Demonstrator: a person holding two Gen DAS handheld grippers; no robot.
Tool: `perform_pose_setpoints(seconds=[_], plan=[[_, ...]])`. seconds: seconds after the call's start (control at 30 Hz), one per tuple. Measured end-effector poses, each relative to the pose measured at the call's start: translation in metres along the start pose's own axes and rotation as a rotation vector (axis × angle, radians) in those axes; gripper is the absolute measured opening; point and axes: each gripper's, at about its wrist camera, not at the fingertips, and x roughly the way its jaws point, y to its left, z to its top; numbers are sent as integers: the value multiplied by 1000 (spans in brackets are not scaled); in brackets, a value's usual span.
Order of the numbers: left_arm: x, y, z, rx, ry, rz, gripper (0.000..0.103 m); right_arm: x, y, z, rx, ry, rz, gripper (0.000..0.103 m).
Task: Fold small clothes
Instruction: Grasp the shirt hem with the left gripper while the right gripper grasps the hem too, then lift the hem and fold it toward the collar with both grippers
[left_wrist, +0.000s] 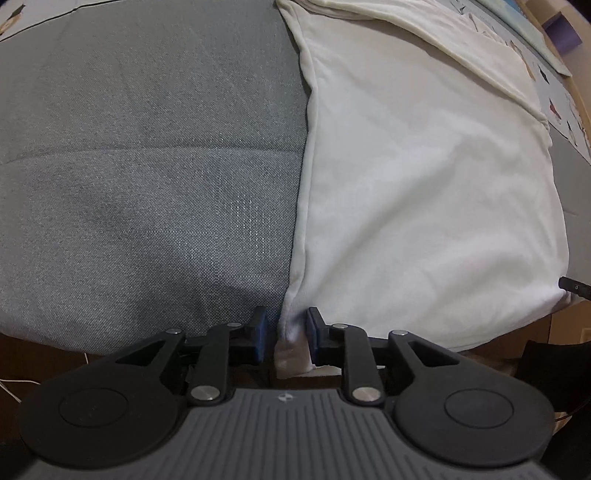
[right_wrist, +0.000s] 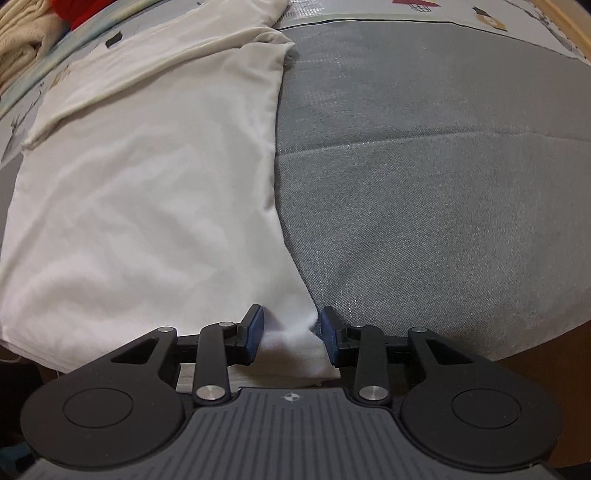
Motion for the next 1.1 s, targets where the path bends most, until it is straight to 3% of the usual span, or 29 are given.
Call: perform_pose_setpoints(seconds=[0.17, 0.23, 0.3, 0.33, 0.37, 0.53, 0.7, 0.93, 1.1], plan=[[2, -11, -2, 49, -6, 15, 26, 2, 9, -1, -51, 8, -15, 43], [2, -21, -6, 68, -14, 15, 15, 1, 12, -2, -76, 9, -20, 43], [0, -31, -7, 99, -25, 19, 6, 0, 14, -2, -92, 8, -15, 33], [-2, -35, -9, 119, -31, 21, 5, -1, 15, -3, -100, 8, -2, 18], [-3, -39, -10, 137, -39, 23, 5, -1, 16, -4, -108, 10, 16, 9], [-15, -42, -14, 149, -70, 11, 5, -8, 19, -3, -123, -5, 40, 7], [-3, -38, -7, 118, -22, 38, 10, -7, 19, -5, -112, 20, 30, 13], [-3, -49, -5, 148, -39, 50, 6, -4, 25, -6, -156, 40, 2, 15], [-19, -57, -9, 188, -90, 44, 4, -9, 22, -3, -147, 4, 19, 7]])
